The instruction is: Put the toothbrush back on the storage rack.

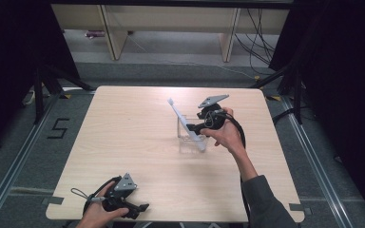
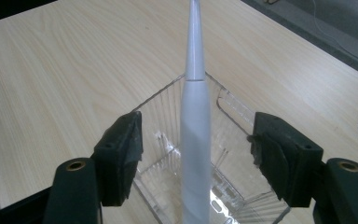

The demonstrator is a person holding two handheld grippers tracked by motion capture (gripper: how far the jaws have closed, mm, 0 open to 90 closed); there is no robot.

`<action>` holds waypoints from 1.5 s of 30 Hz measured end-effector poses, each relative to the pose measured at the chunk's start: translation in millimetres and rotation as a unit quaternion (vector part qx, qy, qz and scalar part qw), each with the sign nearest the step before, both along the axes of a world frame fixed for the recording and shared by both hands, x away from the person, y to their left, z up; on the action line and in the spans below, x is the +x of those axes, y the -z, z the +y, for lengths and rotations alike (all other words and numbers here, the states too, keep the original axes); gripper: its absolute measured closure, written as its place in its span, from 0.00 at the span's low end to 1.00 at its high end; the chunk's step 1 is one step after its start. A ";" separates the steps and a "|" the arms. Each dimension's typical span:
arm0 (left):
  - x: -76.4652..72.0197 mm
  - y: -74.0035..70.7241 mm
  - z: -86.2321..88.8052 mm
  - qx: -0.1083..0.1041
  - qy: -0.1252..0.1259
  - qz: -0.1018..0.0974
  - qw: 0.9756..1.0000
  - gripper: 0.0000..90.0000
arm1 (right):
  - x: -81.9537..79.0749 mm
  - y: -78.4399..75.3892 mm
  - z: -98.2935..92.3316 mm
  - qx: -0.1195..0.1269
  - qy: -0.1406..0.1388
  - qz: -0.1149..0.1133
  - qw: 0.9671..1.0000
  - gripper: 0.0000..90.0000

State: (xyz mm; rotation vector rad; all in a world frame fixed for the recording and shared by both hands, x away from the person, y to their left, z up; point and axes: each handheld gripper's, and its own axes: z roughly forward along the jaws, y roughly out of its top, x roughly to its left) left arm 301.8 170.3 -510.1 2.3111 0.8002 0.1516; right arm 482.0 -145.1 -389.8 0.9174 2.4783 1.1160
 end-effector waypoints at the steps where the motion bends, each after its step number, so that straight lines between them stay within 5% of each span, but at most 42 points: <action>1: -0.6 1.1 -0.8 -0.004 -0.006 -0.007 1.000 0.17 | 0.6 0.0 -0.8 0.000 -0.006 -0.010 1.000 0.37; 15: -1.2 2.3 -2.1 -0.016 -0.011 -0.007 1.000 0.17 | -18.5 -8.2 -15.8 0.012 0.002 -0.019 1.000 0.31; 21: -0.2 1.8 -1.0 -0.006 -0.008 -0.010 1.000 0.17 | -27.2 -10.3 -20.6 0.015 0.002 -0.020 1.000 0.31; 30: -0.9 2.0 -1.9 -0.015 -0.010 -0.007 1.000 0.17 | -36.3 -9.2 -30.6 0.019 -0.003 -0.043 0.999 0.31; 44: -1.8 1.8 -2.2 -0.017 -0.012 -0.008 1.000 0.17 | -45.4 -6.8 -41.9 0.018 0.001 -0.037 0.999 0.31; 45: -1.9 1.7 -2.3 -0.017 -0.012 -0.008 1.000 0.17 | -45.4 -6.7 -43.2 0.018 0.003 -0.052 0.998 0.31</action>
